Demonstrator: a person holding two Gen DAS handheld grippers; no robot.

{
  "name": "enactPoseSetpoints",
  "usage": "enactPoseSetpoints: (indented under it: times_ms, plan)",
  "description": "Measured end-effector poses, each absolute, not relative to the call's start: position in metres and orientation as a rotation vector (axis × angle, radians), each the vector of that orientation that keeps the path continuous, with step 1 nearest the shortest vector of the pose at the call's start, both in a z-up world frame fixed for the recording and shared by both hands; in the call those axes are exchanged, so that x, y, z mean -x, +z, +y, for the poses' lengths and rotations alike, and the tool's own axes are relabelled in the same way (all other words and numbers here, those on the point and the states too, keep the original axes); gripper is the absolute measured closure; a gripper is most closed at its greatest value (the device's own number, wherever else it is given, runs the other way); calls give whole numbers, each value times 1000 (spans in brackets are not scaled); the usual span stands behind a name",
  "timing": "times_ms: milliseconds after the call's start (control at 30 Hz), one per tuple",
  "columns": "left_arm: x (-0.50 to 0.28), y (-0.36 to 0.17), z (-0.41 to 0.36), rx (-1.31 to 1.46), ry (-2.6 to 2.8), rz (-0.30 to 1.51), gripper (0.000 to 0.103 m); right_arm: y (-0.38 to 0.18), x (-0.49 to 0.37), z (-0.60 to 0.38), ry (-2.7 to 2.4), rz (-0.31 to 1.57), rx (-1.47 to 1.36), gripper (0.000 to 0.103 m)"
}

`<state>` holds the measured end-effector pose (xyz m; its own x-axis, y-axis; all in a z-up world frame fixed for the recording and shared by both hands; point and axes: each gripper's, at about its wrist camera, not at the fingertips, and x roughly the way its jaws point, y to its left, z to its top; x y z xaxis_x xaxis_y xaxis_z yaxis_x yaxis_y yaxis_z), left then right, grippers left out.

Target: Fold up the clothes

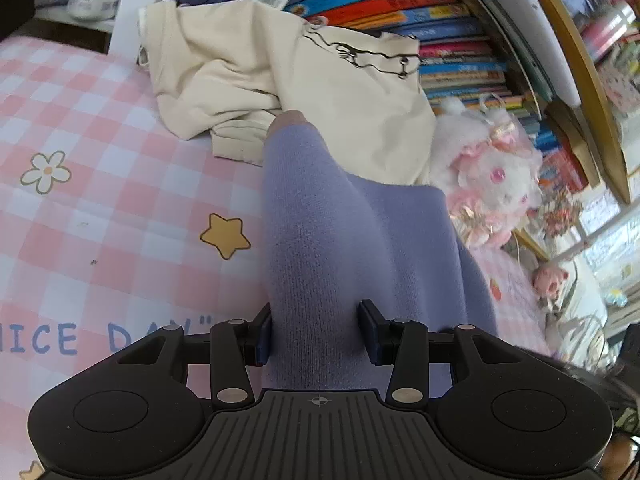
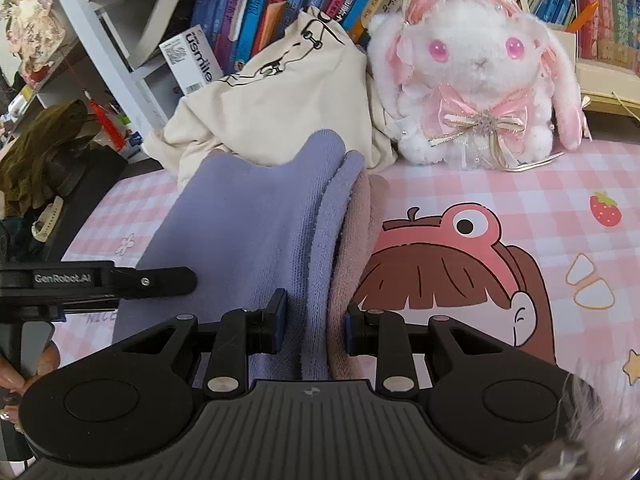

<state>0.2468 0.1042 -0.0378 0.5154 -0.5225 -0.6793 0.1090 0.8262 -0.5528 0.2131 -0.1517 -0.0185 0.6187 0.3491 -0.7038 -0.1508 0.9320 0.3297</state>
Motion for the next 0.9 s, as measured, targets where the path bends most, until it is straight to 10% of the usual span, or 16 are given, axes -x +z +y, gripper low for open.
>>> enactPoseSetpoints:
  times_ms: [300, 633, 900]
  plan:
    - [-261, -44, 105, 505, -371, 952, 53, -31, -235, -155, 278, 887, -296, 74]
    - [-218, -4, 93, 343, -315, 784, 30, -14, -190, -154, 224, 815, -212, 35]
    - [-155, 6, 77, 181, -253, 736, 18, -1, -139, -155, 174, 748, -150, 24]
